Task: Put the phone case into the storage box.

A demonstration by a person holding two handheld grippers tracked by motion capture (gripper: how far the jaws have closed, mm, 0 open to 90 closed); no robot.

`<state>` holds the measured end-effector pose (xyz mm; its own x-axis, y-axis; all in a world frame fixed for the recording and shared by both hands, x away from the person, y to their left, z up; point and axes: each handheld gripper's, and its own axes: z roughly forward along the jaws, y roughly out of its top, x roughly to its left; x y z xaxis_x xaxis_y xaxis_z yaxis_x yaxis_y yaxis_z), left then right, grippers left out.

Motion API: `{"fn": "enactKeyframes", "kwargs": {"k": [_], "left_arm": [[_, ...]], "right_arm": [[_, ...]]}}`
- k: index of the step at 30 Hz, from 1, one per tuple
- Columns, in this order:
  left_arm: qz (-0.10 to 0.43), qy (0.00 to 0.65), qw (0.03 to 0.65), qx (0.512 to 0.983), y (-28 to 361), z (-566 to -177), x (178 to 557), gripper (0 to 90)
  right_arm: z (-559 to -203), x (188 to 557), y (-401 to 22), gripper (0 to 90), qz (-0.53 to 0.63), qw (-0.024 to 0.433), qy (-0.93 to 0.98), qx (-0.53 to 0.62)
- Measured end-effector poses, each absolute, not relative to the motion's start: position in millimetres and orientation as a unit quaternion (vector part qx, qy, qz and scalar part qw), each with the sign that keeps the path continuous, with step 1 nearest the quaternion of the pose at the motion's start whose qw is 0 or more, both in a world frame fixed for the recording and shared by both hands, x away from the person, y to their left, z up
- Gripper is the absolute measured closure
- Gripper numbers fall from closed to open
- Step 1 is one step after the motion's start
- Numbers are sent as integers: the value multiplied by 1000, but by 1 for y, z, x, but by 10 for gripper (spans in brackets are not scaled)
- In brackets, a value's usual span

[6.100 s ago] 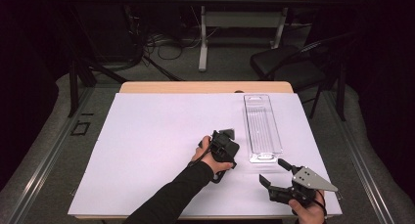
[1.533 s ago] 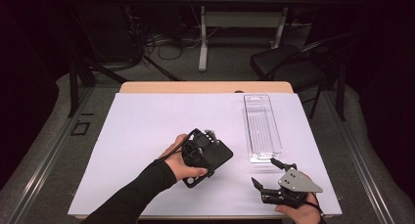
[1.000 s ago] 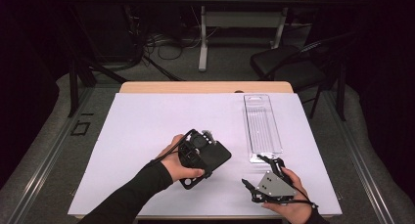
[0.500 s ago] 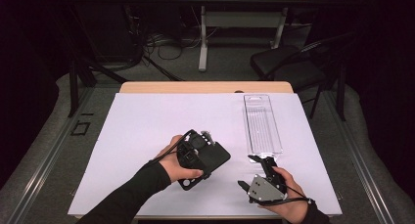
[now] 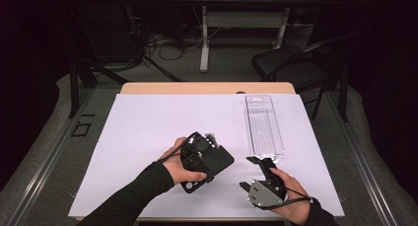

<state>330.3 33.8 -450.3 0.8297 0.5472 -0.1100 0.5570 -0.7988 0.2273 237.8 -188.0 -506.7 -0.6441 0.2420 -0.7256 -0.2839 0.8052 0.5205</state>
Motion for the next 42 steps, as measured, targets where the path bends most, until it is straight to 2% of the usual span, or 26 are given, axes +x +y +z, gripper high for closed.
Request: {"fn": "enactKeyframes", "kwargs": {"k": [27,42], "left_arm": [[-49,240,121,962,-5,-456,315,147],[-65,223,116,966,-21,-458,310,147]], "right_arm": [[-516,237,-176,180,278,445,848,-74],[-523,237,-176,277,254,458,846,-98]]}}
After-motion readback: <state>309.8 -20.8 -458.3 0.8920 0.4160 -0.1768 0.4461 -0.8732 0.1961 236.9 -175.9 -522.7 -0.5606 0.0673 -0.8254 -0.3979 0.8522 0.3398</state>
